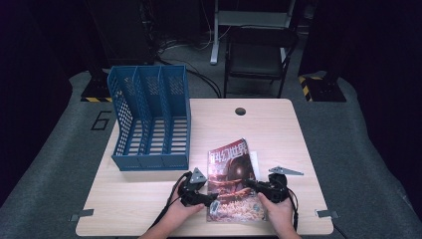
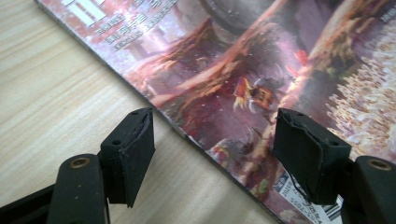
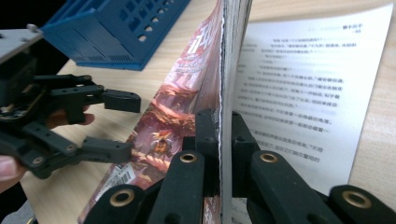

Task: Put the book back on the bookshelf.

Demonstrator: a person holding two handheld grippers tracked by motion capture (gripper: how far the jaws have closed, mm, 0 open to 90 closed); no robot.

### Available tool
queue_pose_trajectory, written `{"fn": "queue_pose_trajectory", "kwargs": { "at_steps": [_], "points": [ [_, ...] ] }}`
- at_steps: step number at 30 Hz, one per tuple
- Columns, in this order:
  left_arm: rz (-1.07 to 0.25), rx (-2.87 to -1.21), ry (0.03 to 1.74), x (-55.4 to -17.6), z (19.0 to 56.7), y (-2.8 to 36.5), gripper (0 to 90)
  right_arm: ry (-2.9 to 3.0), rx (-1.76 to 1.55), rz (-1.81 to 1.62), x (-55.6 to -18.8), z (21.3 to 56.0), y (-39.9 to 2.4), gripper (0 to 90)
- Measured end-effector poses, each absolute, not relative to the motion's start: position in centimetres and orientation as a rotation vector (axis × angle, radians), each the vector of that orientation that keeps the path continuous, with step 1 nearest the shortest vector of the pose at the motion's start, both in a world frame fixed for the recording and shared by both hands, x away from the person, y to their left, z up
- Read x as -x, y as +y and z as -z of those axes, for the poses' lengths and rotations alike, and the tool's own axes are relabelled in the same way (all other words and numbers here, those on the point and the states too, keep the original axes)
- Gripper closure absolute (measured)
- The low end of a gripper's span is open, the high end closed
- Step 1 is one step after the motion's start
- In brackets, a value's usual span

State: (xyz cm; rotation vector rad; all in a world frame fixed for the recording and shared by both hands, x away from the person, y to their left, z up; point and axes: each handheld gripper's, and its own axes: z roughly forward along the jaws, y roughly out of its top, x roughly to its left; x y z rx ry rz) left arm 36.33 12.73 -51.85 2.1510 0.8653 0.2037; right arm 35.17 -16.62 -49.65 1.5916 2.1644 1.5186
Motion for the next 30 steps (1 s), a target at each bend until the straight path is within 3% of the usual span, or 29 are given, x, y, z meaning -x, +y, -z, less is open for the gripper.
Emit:
{"fn": "queue_pose_trajectory", "kwargs": {
  "at_steps": [17, 30],
  "points": [
    [-0.023, -2.076, 0.906, -37.9, 52.2, 12.4, 14.8, 2.117, -1.413, -1.591, -33.0, 47.6, -16.4, 86.6],
    [0.113, -2.085, 0.750, -38.5, 52.6, 10.8, 8.8, 2.096, -1.343, -1.623, -32.0, 46.8, -16.3, 86.6]
  ]
}}
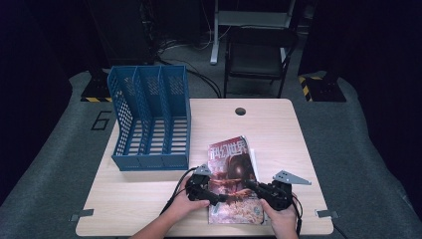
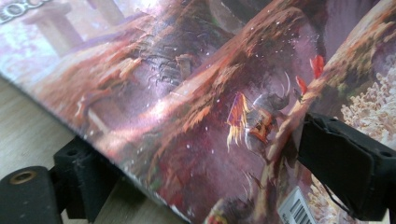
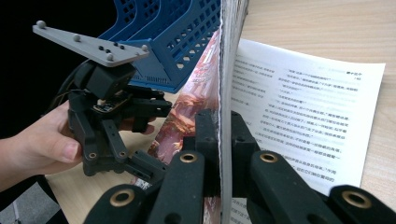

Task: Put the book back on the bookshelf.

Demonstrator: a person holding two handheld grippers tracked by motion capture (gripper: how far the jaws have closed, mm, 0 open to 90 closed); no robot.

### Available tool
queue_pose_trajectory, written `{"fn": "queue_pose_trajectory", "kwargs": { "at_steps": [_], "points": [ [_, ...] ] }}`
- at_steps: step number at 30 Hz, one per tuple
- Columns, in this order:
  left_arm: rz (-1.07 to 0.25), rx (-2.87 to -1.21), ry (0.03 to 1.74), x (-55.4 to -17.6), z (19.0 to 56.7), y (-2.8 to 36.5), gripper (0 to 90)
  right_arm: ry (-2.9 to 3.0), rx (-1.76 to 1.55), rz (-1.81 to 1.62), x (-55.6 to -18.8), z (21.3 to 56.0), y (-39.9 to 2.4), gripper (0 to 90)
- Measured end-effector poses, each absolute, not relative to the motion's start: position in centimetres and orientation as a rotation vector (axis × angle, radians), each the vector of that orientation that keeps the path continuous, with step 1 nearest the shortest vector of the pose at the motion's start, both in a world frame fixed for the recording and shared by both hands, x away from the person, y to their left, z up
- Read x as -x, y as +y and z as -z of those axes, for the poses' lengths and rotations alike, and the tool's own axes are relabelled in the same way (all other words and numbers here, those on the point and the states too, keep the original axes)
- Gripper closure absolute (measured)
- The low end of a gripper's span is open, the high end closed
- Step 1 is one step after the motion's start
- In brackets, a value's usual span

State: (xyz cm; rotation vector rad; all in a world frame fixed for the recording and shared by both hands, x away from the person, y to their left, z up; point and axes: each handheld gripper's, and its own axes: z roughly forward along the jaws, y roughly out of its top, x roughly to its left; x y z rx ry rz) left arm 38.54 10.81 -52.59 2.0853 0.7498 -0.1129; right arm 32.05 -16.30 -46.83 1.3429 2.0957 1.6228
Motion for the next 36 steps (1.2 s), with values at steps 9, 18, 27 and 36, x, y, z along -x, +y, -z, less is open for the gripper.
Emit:
{"fn": "queue_pose_trajectory", "kwargs": {
  "at_steps": [9, 18, 27, 36],
  "points": [
    [0.107, -2.103, 0.651, -38.5, 52.9, 10.1, 2.5, 2.098, -1.316, -1.665, -31.9, 46.6, -16.3, 86.5],
    [0.067, -2.111, 0.650, -38.3, 52.9, 10.1, 4.8, 2.114, -1.374, -1.677, -32.4, 47.1, -16.7, 86.2],
    [0.007, -2.103, 0.683, -38.3, 52.9, 10.1, 14.1, 2.141, -1.495, -1.600, -34.3, 48.9, -17.6, 83.0],
    [-0.091, -2.136, 0.665, -38.0, 52.9, 9.9, 20.9, 2.186, -1.581, -1.460, -35.4, 50.4, -17.9, 75.4]
  ]
}}
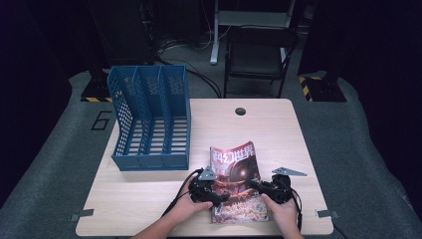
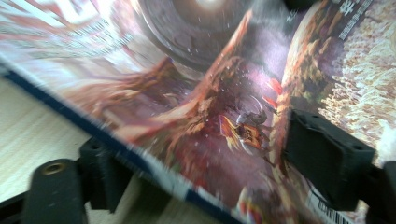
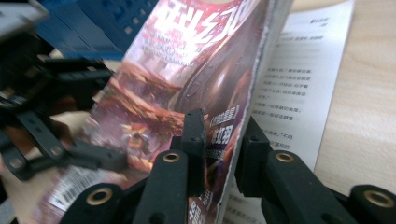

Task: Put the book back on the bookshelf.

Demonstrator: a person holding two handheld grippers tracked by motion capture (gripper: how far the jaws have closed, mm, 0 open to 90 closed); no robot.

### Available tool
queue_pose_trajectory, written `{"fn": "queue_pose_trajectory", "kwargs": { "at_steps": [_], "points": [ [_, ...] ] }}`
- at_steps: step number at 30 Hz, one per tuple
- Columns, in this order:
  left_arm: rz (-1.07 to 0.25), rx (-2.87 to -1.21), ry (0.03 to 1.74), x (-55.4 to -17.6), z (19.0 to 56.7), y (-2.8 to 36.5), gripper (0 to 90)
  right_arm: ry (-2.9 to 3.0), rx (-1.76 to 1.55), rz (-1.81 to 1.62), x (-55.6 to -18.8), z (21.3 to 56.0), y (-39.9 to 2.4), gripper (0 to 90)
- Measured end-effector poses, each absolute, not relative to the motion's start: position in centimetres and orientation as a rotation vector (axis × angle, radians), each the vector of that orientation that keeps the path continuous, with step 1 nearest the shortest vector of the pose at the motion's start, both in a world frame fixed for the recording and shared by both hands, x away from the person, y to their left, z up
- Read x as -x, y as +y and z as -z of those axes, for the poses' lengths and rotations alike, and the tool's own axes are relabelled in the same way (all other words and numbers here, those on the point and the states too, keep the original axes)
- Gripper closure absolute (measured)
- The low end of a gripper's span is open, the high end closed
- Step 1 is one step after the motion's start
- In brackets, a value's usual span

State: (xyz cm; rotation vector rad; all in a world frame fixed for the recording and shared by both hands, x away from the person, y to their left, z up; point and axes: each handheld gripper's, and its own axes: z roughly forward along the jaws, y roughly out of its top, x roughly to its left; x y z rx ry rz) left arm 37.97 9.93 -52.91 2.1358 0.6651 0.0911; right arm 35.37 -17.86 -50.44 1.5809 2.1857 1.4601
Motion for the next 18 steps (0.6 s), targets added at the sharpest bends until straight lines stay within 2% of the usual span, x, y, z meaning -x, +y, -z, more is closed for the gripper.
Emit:
{"fn": "queue_pose_trajectory", "kwargs": {
  "at_steps": [3, 8, 18],
  "points": [
    [-0.087, -2.133, 0.662, -38.2, 52.9, 10.2, 27.1, 2.232, -1.571, -1.406, -35.7, 50.8, -18.0, 70.9],
    [-0.096, -2.126, 0.685, -38.3, 52.8, 10.3, 32.4, 2.278, -1.584, -1.344, -36.0, 51.4, -18.2, 64.7],
    [-0.093, -2.124, 0.711, -38.8, 52.7, 10.7, 41.1, 2.337, -1.622, -1.300, -35.9, 51.6, -19.0, 58.5]
  ]
}}
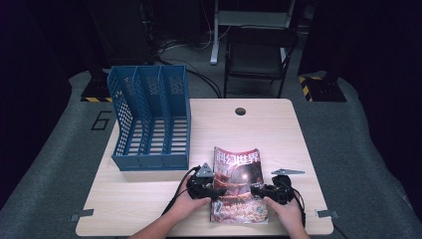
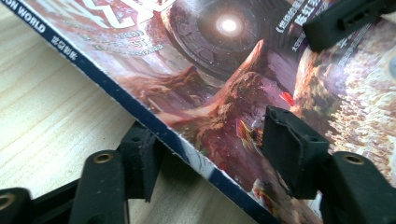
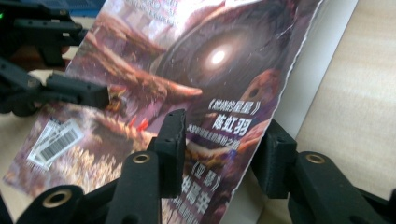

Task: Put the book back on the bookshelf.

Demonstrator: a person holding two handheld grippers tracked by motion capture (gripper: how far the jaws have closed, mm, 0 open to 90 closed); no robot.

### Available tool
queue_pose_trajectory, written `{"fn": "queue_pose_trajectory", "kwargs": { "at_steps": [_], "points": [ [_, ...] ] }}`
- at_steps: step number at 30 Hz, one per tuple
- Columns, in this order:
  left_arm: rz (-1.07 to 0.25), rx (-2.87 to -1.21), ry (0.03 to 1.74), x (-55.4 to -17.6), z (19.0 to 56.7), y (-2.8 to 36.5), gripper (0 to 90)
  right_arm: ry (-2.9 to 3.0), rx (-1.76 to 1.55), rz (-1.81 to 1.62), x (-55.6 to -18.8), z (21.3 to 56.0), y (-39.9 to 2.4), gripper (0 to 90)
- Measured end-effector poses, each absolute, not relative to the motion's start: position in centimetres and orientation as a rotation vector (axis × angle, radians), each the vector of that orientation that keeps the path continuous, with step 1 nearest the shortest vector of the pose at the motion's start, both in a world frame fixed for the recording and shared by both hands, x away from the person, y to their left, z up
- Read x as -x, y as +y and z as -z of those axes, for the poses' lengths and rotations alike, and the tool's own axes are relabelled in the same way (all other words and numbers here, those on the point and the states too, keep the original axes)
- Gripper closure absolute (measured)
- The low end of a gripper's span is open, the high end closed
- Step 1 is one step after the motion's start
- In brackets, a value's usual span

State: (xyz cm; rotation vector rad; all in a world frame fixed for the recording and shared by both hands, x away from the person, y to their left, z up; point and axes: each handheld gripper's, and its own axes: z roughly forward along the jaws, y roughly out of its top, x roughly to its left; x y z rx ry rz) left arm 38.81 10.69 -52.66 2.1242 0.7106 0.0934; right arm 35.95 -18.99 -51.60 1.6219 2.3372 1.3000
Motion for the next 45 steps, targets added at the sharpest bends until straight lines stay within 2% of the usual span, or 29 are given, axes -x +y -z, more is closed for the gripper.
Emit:
{"fn": "queue_pose_trajectory", "kwargs": {
  "at_steps": [2, 10, 17, 19, 25, 45],
  "points": [
    [-0.081, -2.110, 0.729, -38.9, 52.7, 10.8, 44.9, 2.353, -1.642, -1.306, -35.9, 51.5, -19.3, 58.3],
    [-0.061, -2.106, 0.733, -39.0, 52.6, 11.0, 49.7, 2.389, -1.682, -1.342, -36.1, 51.7, -20.1, 57.4],
    [-0.080, -2.106, 0.710, -38.7, 52.1, 11.1, 56.8, 2.430, -1.745, -1.380, -36.6, 52.0, -21.0, 69.0],
    [-0.079, -2.105, 0.710, -38.7, 52.0, 11.1, 58.8, 2.440, -1.750, -1.399, -36.6, 51.9, -21.0, 76.2],
    [-0.060, -2.092, 0.727, -38.8, 51.6, 11.5, 61.2, 2.481, -1.670, -1.387, -36.6, 51.0, -20.6, 80.1],
    [-0.054, -2.024, 0.710, -38.7, 47.6, 13.6, 73.3, 2.337, -1.440, -1.454, -34.9, 48.0, -19.2, 82.0]
  ]
}}
